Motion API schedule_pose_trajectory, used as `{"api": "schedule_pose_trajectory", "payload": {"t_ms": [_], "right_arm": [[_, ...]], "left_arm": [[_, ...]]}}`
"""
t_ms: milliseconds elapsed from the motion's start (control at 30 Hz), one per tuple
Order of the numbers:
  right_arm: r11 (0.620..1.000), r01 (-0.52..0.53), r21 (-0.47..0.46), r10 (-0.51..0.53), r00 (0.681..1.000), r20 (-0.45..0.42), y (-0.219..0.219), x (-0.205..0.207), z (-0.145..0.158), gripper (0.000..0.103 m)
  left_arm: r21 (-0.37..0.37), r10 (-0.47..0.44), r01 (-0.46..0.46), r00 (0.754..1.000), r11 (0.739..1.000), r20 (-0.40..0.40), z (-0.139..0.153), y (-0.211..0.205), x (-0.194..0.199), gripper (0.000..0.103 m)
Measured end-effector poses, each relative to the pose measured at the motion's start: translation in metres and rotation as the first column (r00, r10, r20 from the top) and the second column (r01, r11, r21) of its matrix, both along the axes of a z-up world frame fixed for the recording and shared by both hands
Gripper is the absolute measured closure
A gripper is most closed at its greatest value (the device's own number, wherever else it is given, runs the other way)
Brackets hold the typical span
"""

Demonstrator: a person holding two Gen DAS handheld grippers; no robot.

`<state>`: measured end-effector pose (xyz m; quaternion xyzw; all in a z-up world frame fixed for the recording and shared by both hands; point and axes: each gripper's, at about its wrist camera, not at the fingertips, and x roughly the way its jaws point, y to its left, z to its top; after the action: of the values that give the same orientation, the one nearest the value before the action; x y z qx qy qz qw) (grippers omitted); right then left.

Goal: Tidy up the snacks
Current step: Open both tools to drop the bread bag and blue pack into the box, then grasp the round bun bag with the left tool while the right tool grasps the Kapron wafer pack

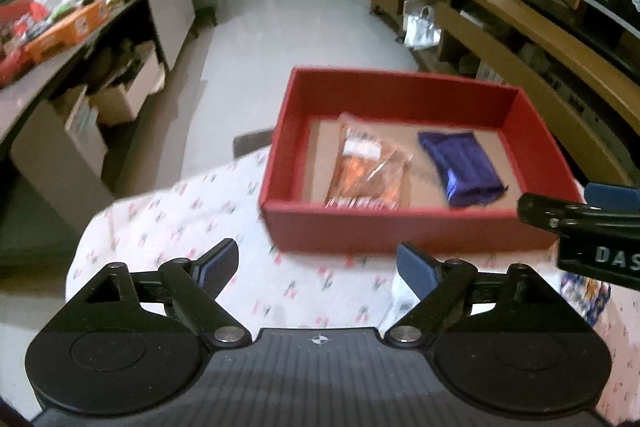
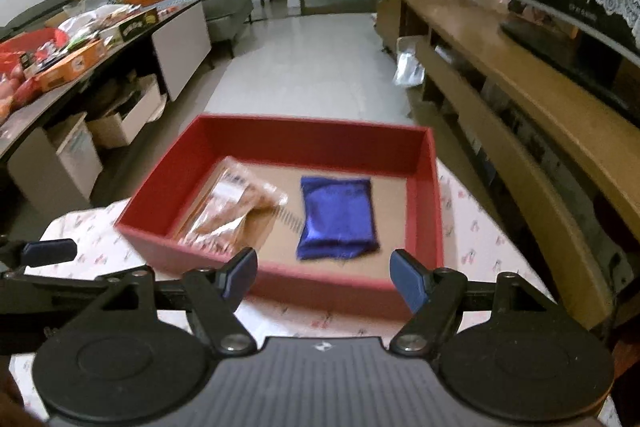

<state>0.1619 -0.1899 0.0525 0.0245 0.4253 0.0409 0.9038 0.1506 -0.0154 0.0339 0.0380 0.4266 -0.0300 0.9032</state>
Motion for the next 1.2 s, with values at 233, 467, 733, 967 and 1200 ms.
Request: {"api": "schedule_pose_trajectory", "payload": {"t_ms": [233, 467, 733, 967, 1200], "right_arm": [[0.999, -0.043, 0.008, 0.043, 0.998, -0.045, 0.009, -0.016, -0.007, 0.024], [0.997, -0.071, 0.014, 0.072, 0.995, -0.069, 0.015, -0.021, -0.010, 0.024], [0.997, -0.080, 0.013, 0.081, 0.992, -0.093, 0.014, -0.019, -0.015, 0.024], [0.995, -0.097, 0.031, 0.100, 0.988, -0.121, 0.010, -0.031, -0.017, 0.024], [0.983, -0.178, 0.049, 0.184, 0.970, -0.158, 0.029, -0.055, -0.023, 0.024]], "left_arm": [[-0.055, 0.052, -0.056, 0.995, 0.997, -0.086, -0.013, 0.029, -0.015, 0.013], [-0.028, 0.080, -0.084, 0.989, 0.996, -0.121, -0.025, 0.040, -0.019, 0.012], [0.003, 0.072, -0.073, 0.978, 0.997, -0.196, -0.051, 0.034, -0.009, 0.014], [-0.012, 0.086, -0.091, 0.969, 0.996, -0.231, -0.053, 0.041, -0.016, 0.036], [-0.041, 0.068, -0.078, 0.976, 0.996, -0.206, -0.039, 0.040, -0.030, 0.037]]}}
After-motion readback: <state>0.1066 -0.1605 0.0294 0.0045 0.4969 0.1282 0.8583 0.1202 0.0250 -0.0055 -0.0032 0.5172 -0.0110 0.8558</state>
